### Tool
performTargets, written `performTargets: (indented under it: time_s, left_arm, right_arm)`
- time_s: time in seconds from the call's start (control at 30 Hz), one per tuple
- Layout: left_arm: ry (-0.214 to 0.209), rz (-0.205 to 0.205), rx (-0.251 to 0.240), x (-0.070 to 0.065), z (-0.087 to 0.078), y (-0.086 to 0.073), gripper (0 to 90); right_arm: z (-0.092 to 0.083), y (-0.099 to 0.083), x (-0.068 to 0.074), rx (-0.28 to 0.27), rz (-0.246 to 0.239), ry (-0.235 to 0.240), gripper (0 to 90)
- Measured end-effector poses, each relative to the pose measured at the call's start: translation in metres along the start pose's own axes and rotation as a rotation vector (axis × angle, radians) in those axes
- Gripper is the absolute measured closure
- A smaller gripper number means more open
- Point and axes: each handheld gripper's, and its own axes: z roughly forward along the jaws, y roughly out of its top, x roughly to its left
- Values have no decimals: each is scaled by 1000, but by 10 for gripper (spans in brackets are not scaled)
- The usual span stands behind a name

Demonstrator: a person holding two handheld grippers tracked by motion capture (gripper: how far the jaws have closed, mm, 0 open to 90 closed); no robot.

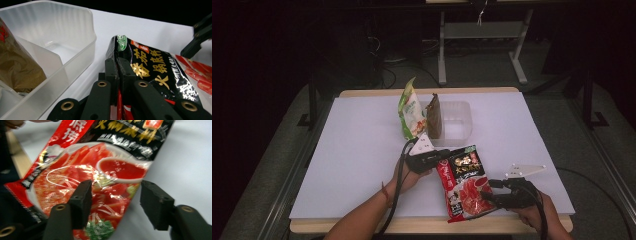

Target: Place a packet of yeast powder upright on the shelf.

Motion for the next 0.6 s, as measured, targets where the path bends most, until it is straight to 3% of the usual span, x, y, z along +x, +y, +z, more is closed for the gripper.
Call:
performTargets:
  time_s: [0.1,0.23,0.4,0.47,0.53,0.6]
  left_arm:
    - [4,-7,11,1,2,-2,875]
    - [-8,-38,20,6,5,-7,867]
    - [-20,-60,74,11,9,-14,815]
    - [-36,-61,97,14,10,-17,758]
    - [-62,-77,123,16,11,-17,636]
    - [-71,-57,168,14,12,-15,512]
  right_arm:
    - [6,0,-1,11,11,25,398]
    - [9,0,0,21,15,19,422]
    - [9,0,0,25,23,4,493]
    - [9,-1,-1,21,30,3,517]
    - [9,-2,-1,13,31,-2,551]
    - [9,-2,-1,17,23,-11,557]
